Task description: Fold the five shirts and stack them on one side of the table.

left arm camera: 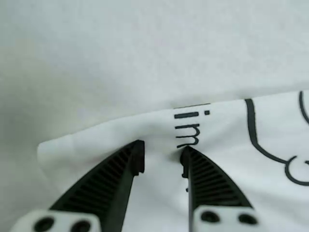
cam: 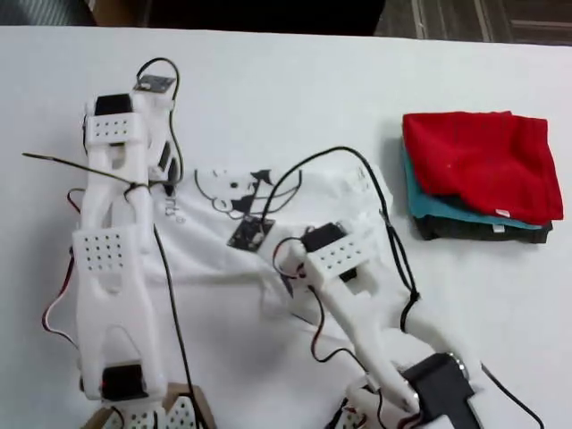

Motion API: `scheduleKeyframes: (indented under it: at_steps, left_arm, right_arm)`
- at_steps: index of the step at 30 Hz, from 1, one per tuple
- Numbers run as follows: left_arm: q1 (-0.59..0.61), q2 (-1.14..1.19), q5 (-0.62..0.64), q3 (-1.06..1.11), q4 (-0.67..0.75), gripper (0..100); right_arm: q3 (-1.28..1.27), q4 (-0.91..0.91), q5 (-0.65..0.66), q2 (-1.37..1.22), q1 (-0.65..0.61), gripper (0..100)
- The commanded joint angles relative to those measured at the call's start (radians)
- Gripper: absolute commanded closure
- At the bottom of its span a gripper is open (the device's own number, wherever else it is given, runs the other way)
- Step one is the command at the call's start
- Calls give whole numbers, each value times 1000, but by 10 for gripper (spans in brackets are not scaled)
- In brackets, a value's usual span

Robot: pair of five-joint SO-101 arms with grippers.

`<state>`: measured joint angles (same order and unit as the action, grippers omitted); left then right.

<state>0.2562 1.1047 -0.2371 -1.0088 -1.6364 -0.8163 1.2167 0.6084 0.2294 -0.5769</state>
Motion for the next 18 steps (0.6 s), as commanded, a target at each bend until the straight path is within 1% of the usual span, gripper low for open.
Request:
scheduleKeyframes:
  at_steps: [1, 5, 6, 8, 9, 11, 15, 18]
  left_arm:
    - [20, 8, 15, -31, 14, 854]
    - [20, 8, 15, -31, 14, 854]
    - [20, 8, 15, -31, 14, 854]
    - [20, 8, 15, -31, 14, 854]
    - [20, 8, 15, -31, 14, 854]
    - [20, 8, 15, -31, 14, 854]
    - [20, 8, 15, -31, 14, 854]
    - [20, 8, 15, -31, 15, 854]
  right_arm:
    - [-3, -56, 6, -44, 4, 850]
    - [2, -148, 6, -127, 45, 857]
    - [2, -163, 6, -137, 56, 879]
    - [3, -170, 6, -145, 65, 964]
    - [3, -166, 5, -137, 62, 987]
    - [3, -137, 3, -104, 61, 967]
    - [3, -71, -40, 33, 61, 978]
    - [2, 10, -43, 150, 19, 978]
